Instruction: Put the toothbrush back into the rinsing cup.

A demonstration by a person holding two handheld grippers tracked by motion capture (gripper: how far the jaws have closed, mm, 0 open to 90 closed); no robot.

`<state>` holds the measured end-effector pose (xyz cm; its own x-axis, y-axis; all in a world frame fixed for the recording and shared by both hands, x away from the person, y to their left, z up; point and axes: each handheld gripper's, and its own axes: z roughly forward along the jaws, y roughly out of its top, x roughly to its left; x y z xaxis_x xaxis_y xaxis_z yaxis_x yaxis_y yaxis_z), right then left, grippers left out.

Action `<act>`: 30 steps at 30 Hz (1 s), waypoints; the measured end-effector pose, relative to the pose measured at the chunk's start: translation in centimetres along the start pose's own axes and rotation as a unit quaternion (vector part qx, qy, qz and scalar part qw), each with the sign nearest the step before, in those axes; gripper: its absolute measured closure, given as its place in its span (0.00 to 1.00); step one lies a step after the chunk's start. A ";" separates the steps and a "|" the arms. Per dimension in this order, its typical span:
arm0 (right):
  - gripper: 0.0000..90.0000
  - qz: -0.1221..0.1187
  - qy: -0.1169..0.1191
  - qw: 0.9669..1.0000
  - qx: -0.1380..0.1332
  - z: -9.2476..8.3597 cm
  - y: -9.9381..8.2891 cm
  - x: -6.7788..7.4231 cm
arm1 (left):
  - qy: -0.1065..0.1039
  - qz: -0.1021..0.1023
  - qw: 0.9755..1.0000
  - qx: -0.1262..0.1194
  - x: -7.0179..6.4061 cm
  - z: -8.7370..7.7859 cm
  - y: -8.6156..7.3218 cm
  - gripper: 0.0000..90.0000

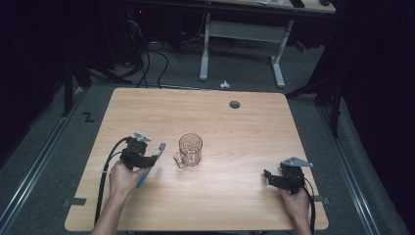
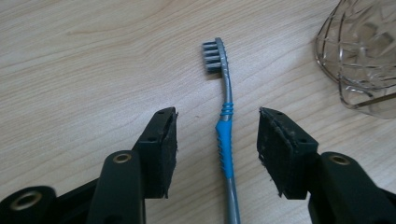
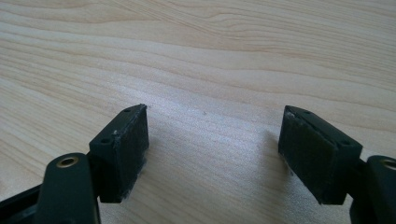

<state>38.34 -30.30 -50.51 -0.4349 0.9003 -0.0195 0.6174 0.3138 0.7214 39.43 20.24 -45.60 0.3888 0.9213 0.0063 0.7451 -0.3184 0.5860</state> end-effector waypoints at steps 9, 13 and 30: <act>0.28 0.000 0.000 1.000 0.000 0.0 0.0 0.0 | -0.001 0.017 1.000 0.012 -0.1 1.1 1.0 0.63; 0.27 0.000 0.000 1.000 0.000 0.0 0.0 0.0 | -0.005 0.023 1.000 0.020 -0.3 1.6 1.3 0.65; 0.28 -0.001 0.001 1.000 0.000 0.0 0.0 0.0 | -0.015 0.028 0.997 0.067 -0.1 3.2 1.5 0.79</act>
<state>38.31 -30.30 -50.51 -0.4366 0.8995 -0.0198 0.6161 0.3149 0.7219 42.25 19.00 -47.32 0.4460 0.8950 0.0099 0.7870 -0.3974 0.4719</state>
